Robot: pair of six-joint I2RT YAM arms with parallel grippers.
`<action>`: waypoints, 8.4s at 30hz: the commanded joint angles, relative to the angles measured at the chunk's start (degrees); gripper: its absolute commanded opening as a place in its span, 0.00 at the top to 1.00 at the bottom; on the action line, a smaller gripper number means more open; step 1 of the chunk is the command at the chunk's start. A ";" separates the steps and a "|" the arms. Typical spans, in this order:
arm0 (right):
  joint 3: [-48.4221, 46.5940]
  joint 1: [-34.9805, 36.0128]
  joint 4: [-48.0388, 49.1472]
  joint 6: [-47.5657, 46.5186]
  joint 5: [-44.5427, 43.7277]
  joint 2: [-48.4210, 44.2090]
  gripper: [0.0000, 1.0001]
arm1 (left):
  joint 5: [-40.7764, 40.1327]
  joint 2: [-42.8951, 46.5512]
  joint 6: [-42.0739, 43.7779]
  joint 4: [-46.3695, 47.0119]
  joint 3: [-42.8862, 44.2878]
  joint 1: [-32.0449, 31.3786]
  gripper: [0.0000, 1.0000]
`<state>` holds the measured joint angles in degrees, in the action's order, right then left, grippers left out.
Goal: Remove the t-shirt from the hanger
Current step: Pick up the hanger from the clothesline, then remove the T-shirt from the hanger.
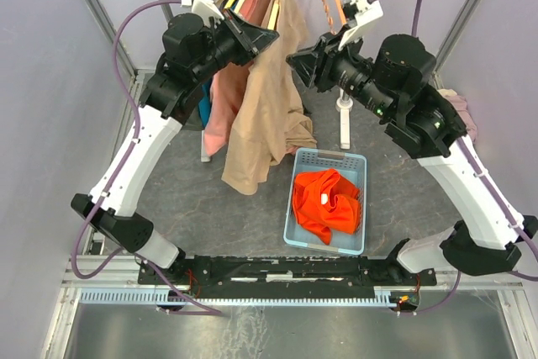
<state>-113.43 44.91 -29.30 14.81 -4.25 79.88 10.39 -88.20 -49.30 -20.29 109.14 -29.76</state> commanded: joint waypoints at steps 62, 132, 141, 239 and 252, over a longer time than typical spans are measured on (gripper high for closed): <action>34.83 4.93 -0.04 10.62 -1.85 -10.35 0.99 | -18.47 -6.81 -14.59 16.55 15.91 -1.38 0.97; -8.66 -6.72 2.51 -0.42 3.61 10.41 0.34 | 11.18 21.09 -20.81 12.94 -13.58 -1.01 0.97; -8.28 -6.75 3.58 -0.34 5.50 10.54 0.46 | 12.42 20.64 -21.74 14.15 -13.53 -1.08 0.97; -8.30 -12.54 7.88 -4.99 -15.21 8.63 0.99 | 4.56 32.79 -26.38 14.64 -16.79 1.28 0.97; -13.27 -12.62 9.02 -5.11 -2.92 5.53 0.99 | 1.76 25.72 -23.46 15.41 -16.31 1.23 0.97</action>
<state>-120.25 32.51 -25.32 10.57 -12.27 88.97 13.78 -59.33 -72.60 -9.26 92.18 -28.69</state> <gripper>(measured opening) 0.038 0.144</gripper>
